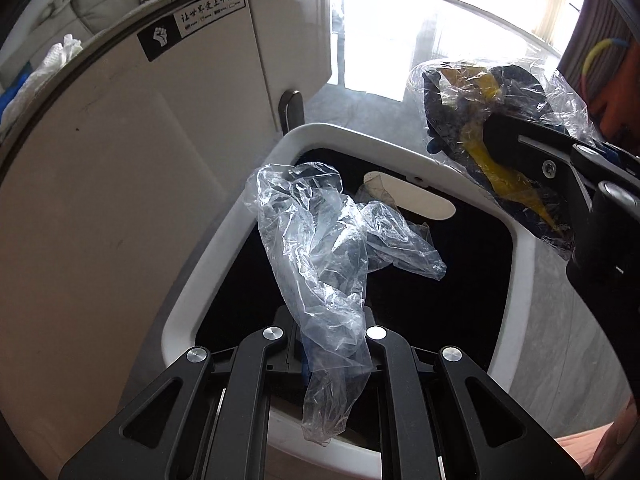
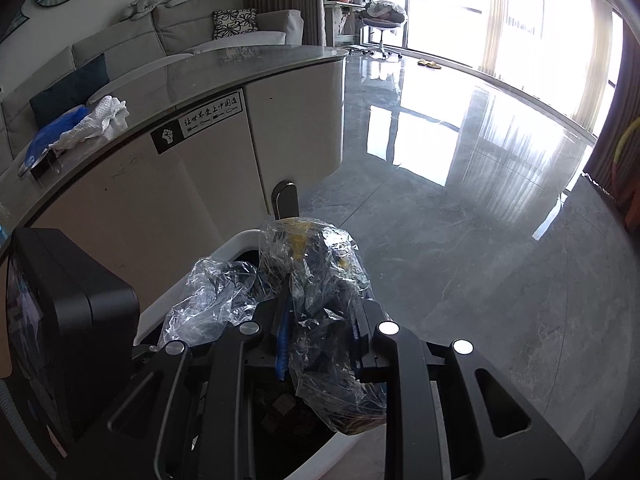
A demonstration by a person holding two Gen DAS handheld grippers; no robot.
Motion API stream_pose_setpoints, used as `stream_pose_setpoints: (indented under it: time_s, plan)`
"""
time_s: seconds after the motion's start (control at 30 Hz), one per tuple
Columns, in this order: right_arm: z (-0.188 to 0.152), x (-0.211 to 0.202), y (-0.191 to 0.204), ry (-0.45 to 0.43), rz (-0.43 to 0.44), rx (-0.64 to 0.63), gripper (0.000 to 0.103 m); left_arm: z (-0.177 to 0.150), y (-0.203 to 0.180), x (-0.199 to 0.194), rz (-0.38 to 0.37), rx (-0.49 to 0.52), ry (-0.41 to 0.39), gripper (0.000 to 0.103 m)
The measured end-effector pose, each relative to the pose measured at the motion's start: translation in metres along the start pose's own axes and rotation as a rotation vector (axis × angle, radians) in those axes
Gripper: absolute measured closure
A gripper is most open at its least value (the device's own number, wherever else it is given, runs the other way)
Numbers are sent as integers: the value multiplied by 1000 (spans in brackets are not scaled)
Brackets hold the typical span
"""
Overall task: Collect trash
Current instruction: 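Open the left tool to drop the clear bag into the bin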
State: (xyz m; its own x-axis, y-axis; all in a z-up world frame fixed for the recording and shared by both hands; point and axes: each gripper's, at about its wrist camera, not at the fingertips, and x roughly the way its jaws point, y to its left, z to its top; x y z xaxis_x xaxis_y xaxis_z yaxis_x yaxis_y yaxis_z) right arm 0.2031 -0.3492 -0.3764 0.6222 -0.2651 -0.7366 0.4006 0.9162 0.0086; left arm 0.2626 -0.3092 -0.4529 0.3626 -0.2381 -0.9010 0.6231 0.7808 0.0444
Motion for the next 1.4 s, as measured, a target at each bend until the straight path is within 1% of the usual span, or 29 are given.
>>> stream_pose_setpoints:
  time_s: [0.13, 0.17, 0.23, 0.27, 0.3, 0.33, 0.47, 0.67, 0.83, 1.0, 1.1, 1.13, 1.27, 1.4]
  plan:
    - [0, 1, -2, 4, -8, 1, 79, 3, 2, 6, -18, 3, 25, 88]
    - [0, 2, -3, 5, -8, 2, 79, 3, 2, 7, -29, 4, 36, 82]
    - [1, 2, -3, 5, -11, 5, 79, 6, 4, 13, -30, 8, 64, 46]
    - [2, 2, -3, 5, -12, 5, 79, 7, 5, 15, -24, 12, 77, 12]
    - [3, 2, -3, 4, -11, 7, 79, 7, 5, 15, -10, 17, 70, 4]
    - [3, 2, -3, 2, -11, 8, 79, 7, 4, 14, 2, 24, 57, 4]
    - [5, 0, -5, -4, -13, 15, 79, 8, 5, 14, 3, 41, 73, 4]
    - [5, -2, -7, -12, -13, 22, 79, 14, 7, 9, 24, 57, 53, 4]
    - [7, -5, -5, -21, 11, 30, 79, 14, 17, -22, 112, 74, -70, 4]
    - [4, -1, 6, -8, 32, 7, 79, 13, 40, -50, 174, 63, -146, 4]
    - [2, 3, 14, 3, 87, 7, 78, 18, 52, -51, 209, 56, -154, 4]
    - [2, 4, 17, 7, 105, 11, 78, 15, 57, -56, 215, 51, -154, 4]
    - [-2, 14, 23, 44, 141, 31, 78, 9, 74, -57, 232, 22, -138, 4]
    - [-12, 29, 31, 102, 130, -5, 78, 6, 90, -58, 246, -18, -131, 4]
